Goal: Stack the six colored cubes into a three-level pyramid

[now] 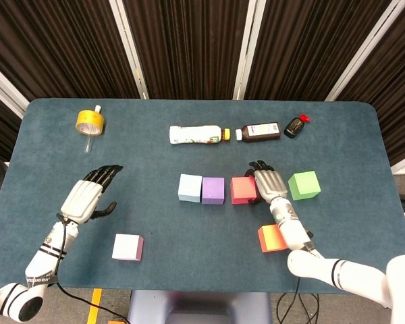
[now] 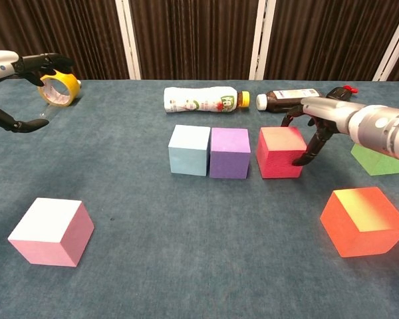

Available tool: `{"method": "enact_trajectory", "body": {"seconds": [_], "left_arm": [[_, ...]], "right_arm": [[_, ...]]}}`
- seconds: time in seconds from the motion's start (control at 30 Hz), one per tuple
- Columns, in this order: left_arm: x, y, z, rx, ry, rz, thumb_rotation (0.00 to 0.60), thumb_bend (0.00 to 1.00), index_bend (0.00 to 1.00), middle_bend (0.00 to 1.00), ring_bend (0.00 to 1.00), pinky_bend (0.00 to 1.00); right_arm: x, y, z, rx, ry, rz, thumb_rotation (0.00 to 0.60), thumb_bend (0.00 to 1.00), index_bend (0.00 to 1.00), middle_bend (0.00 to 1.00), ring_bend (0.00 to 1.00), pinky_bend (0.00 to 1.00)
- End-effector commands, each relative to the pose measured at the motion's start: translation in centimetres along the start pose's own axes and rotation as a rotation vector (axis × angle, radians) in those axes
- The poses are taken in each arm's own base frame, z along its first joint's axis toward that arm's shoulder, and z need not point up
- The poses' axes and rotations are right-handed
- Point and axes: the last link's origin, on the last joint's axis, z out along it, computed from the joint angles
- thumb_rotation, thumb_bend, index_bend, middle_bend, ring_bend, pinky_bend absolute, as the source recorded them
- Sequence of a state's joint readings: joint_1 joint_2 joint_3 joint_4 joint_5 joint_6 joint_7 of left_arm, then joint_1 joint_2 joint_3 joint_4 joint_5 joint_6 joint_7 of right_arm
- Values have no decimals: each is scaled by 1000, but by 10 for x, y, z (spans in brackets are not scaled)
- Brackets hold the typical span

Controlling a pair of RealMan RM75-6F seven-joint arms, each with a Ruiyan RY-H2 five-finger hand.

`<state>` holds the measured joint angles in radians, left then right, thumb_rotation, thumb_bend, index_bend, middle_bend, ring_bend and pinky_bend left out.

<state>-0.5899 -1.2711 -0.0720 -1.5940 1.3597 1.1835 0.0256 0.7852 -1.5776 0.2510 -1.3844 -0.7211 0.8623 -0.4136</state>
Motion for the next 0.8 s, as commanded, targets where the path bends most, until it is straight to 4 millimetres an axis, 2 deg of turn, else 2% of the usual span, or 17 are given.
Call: {"method": "enact_trajectory", "body": {"seconds": [0.03, 0.57, 0.8], "left_arm": [[0, -1, -1, -4, 2, -3, 600, 368, 44, 75, 79, 177], [0, -11, -4, -1, 6, -28, 600, 367, 36, 69, 77, 175], [-1, -12, -4, 2, 0, -28, 600, 368, 32, 69, 76, 176]], "right_arm": [[-2, -11, 1, 1, -2, 8, 600, 261, 559, 214, 111, 266], [-3, -44, 17, -7, -11, 10, 600, 262, 554, 214, 111, 266], [-3, -48, 22, -15, -16, -13, 600, 261, 553, 214, 111, 266]]}}
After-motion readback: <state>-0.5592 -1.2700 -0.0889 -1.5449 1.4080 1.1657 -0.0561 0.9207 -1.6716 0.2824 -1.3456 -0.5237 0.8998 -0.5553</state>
